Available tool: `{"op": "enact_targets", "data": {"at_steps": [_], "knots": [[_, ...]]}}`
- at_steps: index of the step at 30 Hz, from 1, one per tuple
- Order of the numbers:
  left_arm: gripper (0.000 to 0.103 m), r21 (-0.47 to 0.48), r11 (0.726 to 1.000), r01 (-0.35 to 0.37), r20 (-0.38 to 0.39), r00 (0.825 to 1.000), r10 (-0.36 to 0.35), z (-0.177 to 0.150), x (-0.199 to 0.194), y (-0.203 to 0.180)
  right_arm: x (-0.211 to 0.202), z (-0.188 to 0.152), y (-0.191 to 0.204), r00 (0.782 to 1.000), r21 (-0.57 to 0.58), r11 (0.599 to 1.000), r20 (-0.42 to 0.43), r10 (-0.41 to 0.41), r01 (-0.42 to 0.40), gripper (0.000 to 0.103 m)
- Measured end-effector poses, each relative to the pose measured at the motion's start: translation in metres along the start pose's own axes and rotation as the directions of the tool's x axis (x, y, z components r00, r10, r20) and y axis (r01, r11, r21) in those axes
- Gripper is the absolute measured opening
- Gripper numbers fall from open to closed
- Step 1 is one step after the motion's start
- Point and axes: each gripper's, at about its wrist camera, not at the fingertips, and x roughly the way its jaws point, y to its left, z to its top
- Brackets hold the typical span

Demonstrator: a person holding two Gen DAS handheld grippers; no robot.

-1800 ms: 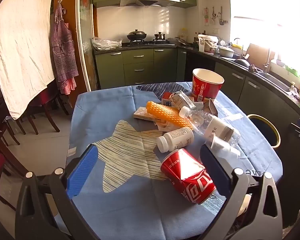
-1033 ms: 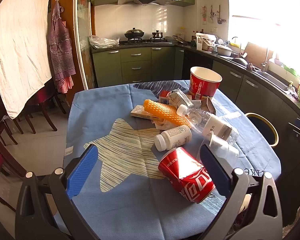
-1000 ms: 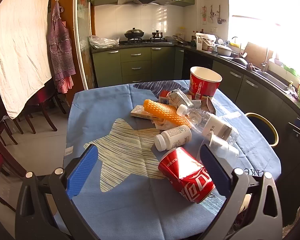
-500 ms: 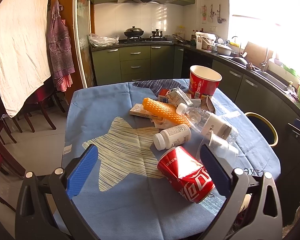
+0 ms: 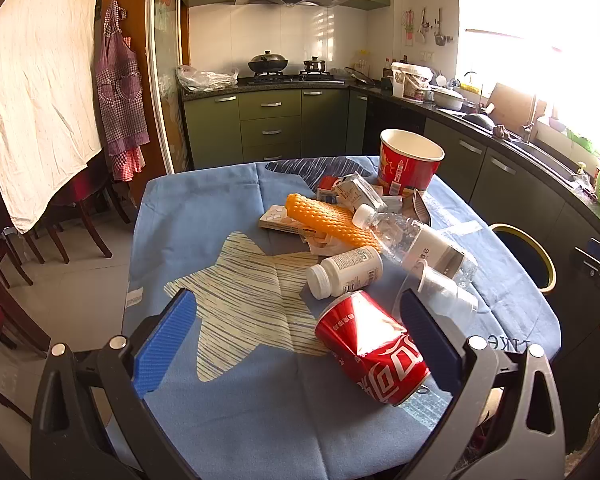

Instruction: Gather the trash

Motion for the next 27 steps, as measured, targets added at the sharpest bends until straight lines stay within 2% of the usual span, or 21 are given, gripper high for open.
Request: {"op": "enact_targets", "data": {"at_steps": [27], "knots": [[0.097, -0.008, 1.0, 0.008, -0.012, 1.0, -0.008, 0.0, 0.0042, 0.0049, 0.005, -0.0026, -0.0029, 1.0, 0.007, 1.0, -0.011, 0.003, -0.003, 0.099]]}}
